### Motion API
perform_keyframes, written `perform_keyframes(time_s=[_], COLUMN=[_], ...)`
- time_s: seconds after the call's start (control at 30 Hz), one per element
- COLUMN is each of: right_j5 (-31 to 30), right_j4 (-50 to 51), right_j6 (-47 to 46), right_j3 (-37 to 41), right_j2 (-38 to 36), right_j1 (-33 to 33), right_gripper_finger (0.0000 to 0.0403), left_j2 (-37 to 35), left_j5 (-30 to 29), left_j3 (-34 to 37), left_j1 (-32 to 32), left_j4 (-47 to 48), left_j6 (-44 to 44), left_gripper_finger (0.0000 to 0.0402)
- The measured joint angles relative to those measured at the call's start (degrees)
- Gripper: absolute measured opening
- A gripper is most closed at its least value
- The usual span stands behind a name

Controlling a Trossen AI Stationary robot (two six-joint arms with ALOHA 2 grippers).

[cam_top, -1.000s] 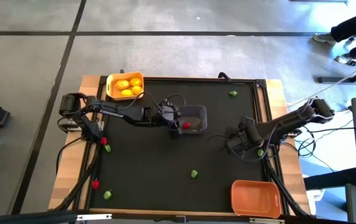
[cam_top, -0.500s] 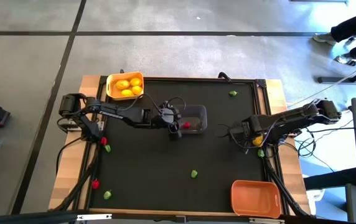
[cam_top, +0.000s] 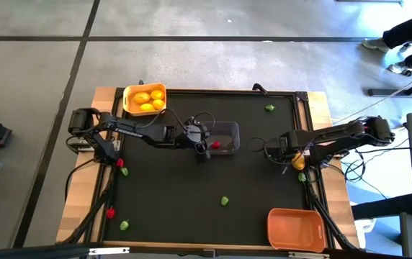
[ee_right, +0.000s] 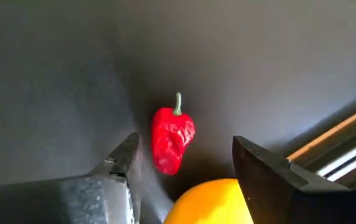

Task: Sort produce into baskets
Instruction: Put the red bell pepper into the transparent bin

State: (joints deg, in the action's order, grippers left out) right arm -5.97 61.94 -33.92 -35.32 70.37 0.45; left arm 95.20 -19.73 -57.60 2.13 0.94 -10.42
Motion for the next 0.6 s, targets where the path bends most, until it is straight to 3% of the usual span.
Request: perform_keyframes(time_s=[0.27,0.6], right_j5=[3.93,1.15], right_j4=[-2.91,-7.09], right_j6=[0.84,1.27], right_j3=[3.16,3.1], right_j2=[0.0,0.0], right_j1=[-2.9,-2.74], right_gripper_finger=[0.0149,0.0009], left_j2=[0.0,0.0], left_j5=[0.0,0.0], left_j3=[0.0,0.0], left_j1=[0.0,0.0], left_j4=[0.01,-0.04], left_j6=[-0.17,-0.23], left_gripper_finger=[0.0212,0.0212])
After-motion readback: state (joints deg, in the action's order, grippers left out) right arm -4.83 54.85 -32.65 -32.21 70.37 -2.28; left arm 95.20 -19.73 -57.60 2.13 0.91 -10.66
